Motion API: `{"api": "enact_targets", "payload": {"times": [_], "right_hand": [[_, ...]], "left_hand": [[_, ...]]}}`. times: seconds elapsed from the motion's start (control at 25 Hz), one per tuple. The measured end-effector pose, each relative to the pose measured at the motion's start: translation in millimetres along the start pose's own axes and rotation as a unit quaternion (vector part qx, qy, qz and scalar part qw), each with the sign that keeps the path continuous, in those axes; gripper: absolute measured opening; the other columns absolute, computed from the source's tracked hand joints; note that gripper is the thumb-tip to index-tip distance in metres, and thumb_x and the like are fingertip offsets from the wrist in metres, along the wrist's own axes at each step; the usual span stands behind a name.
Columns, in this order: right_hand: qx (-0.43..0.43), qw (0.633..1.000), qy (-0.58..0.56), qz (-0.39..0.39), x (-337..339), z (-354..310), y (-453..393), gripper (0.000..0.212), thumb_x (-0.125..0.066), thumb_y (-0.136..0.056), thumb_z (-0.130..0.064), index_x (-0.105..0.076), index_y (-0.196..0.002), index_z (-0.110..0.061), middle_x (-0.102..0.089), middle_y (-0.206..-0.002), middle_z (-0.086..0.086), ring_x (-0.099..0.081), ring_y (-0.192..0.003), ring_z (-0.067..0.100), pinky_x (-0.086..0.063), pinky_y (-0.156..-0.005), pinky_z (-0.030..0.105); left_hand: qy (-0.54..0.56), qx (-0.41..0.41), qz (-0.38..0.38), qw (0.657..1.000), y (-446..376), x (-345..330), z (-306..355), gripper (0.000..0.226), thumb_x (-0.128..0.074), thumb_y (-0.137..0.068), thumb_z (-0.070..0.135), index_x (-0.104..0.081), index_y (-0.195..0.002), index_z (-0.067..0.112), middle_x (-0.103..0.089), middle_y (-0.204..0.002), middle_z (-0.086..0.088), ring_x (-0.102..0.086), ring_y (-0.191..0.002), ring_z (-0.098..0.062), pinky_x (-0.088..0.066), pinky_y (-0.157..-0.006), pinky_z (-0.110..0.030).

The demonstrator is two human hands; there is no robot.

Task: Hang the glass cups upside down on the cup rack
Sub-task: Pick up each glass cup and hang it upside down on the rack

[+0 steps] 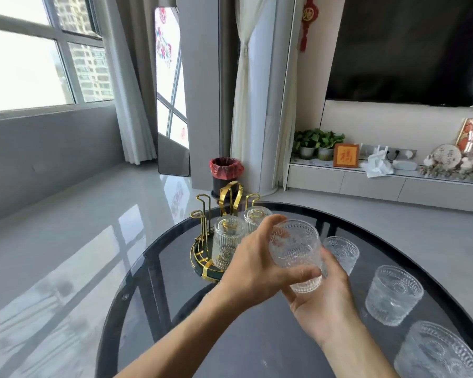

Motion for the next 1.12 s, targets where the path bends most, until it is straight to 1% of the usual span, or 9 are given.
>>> {"api": "enact_targets", "payload": {"times": [0.12, 0.2, 0.24, 0.32, 0.44, 0.6, 0.72, 0.92, 1.12], "right_hand": [[0.058, 0.998, 0.008, 0.004, -26, -12, -27, 0.056, -0.072, -0.076, -0.046, -0.065, -0.122, -0.015, -0.072, -0.115, 0.017, -0.072, -0.098, 0.032, -0.061, -0.069, 0.038], [0.105, 0.993, 0.015, 0.047, -40, -36, -53, 0.051, -0.075, -0.076, -0.042, -0.065, -0.119, -0.015, -0.068, -0.120, 0.015, -0.068, -0.104, 0.032, -0.060, -0.074, 0.041], [0.121, 0.990, 0.024, 0.071, -47, -51, -64, 0.049, -0.076, -0.078, -0.041, -0.063, -0.118, -0.015, -0.066, -0.121, 0.015, -0.066, -0.106, 0.033, -0.059, -0.075, 0.043], [0.168, 0.973, 0.094, 0.123, -61, -78, -89, 0.051, -0.079, -0.076, -0.037, -0.061, -0.118, -0.017, -0.063, -0.119, 0.010, -0.064, -0.105, 0.029, -0.059, -0.072, 0.044], [0.284, 0.894, 0.300, 0.172, -87, -103, -119, 0.048, -0.085, -0.068, -0.039, -0.060, -0.107, -0.025, -0.060, -0.117, -0.002, -0.059, -0.091, 0.009, -0.054, -0.063, 0.029], [0.389, 0.724, 0.552, 0.142, -128, -105, -151, 0.058, -0.086, -0.062, -0.042, -0.058, -0.109, -0.023, -0.059, -0.114, -0.004, -0.056, -0.102, 0.016, -0.045, -0.080, 0.031], [0.385, 0.636, 0.659, 0.113, -141, -95, -166, 0.063, -0.086, -0.061, -0.042, -0.056, -0.113, -0.023, -0.060, -0.116, -0.003, -0.051, -0.096, 0.014, -0.042, -0.077, 0.029], [0.354, 0.611, 0.707, 0.029, -132, -72, -176, 0.060, -0.087, -0.063, -0.038, -0.057, -0.114, -0.024, -0.063, -0.122, 0.000, -0.056, -0.103, 0.018, -0.043, -0.079, 0.029], [0.298, 0.560, 0.772, -0.041, -134, -50, -188, 0.051, -0.084, -0.069, -0.034, -0.057, -0.111, -0.028, -0.062, -0.122, -0.002, -0.056, -0.106, 0.019, -0.040, -0.077, 0.030]], "left_hand": [[-0.022, -0.027, -0.033, 0.999, -32, 29, -18, 0.088, -0.067, -0.069, 0.078, -0.037, -0.143, 0.040, -0.055, -0.139, 0.016, -0.049, -0.124, 0.006, -0.043, -0.103, -0.025], [-0.173, -0.060, 0.005, 0.983, -58, 56, -33, 0.082, -0.043, -0.085, 0.079, -0.035, -0.149, 0.029, -0.044, -0.152, 0.004, -0.042, -0.136, -0.008, -0.037, -0.112, -0.036], [-0.275, -0.071, 0.006, 0.959, -72, 66, -38, 0.084, -0.033, -0.089, 0.077, -0.032, -0.152, 0.022, -0.037, -0.158, -0.003, -0.034, -0.143, -0.015, -0.029, -0.117, -0.041], [-0.385, -0.051, -0.054, 0.920, -98, 80, -55, 0.092, -0.021, -0.087, 0.077, -0.024, -0.155, 0.014, -0.021, -0.164, -0.007, -0.016, -0.151, -0.021, -0.012, -0.122, -0.044], [-0.370, -0.025, -0.130, 0.920, -112, 84, -78, 0.101, -0.021, -0.083, 0.083, -0.011, -0.157, 0.016, -0.008, -0.167, -0.005, -0.006, -0.153, -0.019, -0.003, -0.123, -0.046], [-0.318, -0.027, -0.135, 0.938, -106, 82, -90, 0.113, -0.024, -0.073, 0.090, -0.001, -0.158, 0.020, 0.000, -0.167, 0.002, -0.003, -0.152, -0.015, -0.006, -0.123, -0.048], [-0.348, -0.057, -0.137, 0.926, -110, 89, -90, 0.110, -0.026, -0.074, 0.090, 0.002, -0.158, 0.024, -0.004, -0.166, 0.004, -0.004, -0.152, -0.016, -0.005, -0.123, -0.047], [-0.343, -0.064, -0.155, 0.924, -108, 84, -93, 0.107, -0.027, -0.073, 0.092, 0.008, -0.156, 0.034, 0.003, -0.167, 0.005, 0.001, -0.153, -0.018, -0.001, -0.122, -0.047], [-0.342, -0.067, -0.158, 0.924, -107, 84, -90, 0.100, -0.028, -0.074, 0.090, 0.019, -0.149, 0.045, 0.003, -0.167, 0.002, 0.002, -0.153, -0.020, -0.001, -0.122, -0.048]]}}
Point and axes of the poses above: each hand's wrist, its own y-axis away from the middle knuckle, its own x-axis out of the back of the hand, z = x × y, the point moved 5 cm from there along -y, towards the middle knuckle
